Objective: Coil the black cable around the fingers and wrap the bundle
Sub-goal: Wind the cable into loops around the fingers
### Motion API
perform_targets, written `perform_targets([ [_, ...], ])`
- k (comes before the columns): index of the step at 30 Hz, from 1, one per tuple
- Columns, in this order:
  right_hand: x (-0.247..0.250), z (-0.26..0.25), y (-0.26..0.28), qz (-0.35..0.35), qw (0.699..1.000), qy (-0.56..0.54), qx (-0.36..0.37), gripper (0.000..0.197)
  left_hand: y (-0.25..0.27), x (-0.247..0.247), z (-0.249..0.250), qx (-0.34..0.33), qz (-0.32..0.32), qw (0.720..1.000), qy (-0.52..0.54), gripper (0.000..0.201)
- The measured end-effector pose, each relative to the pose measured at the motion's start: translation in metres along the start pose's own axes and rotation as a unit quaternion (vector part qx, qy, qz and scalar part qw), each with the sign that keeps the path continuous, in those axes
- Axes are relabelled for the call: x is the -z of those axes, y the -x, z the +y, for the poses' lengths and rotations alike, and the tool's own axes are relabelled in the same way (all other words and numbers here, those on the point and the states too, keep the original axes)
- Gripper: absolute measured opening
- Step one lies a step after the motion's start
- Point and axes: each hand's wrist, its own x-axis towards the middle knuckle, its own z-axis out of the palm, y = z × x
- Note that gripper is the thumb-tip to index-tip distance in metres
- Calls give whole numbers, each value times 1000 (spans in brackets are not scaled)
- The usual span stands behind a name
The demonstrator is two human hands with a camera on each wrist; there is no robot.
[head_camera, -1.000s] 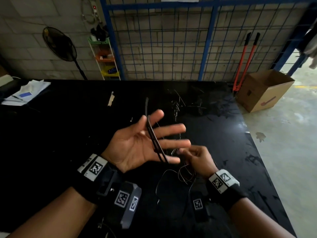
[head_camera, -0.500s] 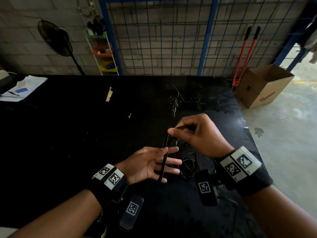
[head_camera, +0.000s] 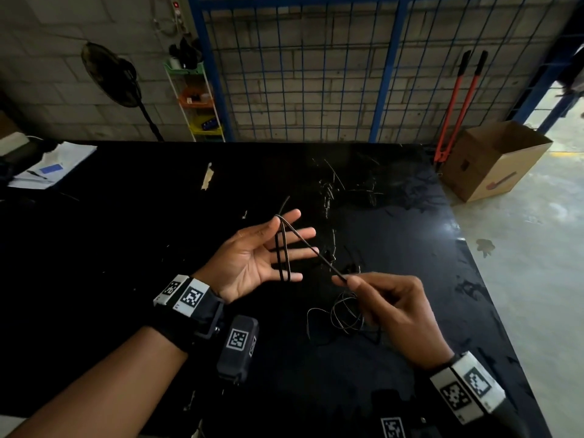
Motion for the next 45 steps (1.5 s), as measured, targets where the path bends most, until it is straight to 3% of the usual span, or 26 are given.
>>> perform_targets([
  [3, -9, 14, 10, -71, 996, -21, -40, 24, -4, -5, 8, -32, -8, 999, 22, 42],
  [6, -16, 35, 10, -107, 987, -51, -109, 29, -5, -15, 9, -46, -58, 995, 66, 41],
  [12, -13, 66, -10, -106, 972, -93, -186, 34, 0, -25, 13, -39, -184, 972, 144, 36],
  [16, 0, 76, -25, -99, 967, -112, -208, 31, 11, -23, 21, -27, -220, 964, 149, 36],
  [20, 16, 79, -34, -109, 966, -102, -210, 25, 19, -16, 30, -43, -193, 970, 142, 36],
  [26, 7, 88, -30, -148, 957, -63, -243, 43, 21, -9, 35, -55, -164, 973, 150, 36],
  [28, 0, 87, -30, -121, 961, -51, -245, 43, 22, -11, 30, -35, -182, 973, 137, 36],
  [32, -6, 73, -44, -26, 978, -26, -206, 20, 24, -20, 11, 24, -228, 971, 73, 35],
  [36, -6, 43, -67, -18, 988, 34, -148, 26, 25, -27, -19, 89, -245, 966, -8, 36],
  [40, -4, 4, -80, -69, 985, 121, -105, 24, 22, -25, -38, 138, -195, 969, -60, 41],
  [45, -6, -24, -76, -96, 976, 182, -75, 31, 21, -19, -42, 154, -99, 980, -75, 49],
])
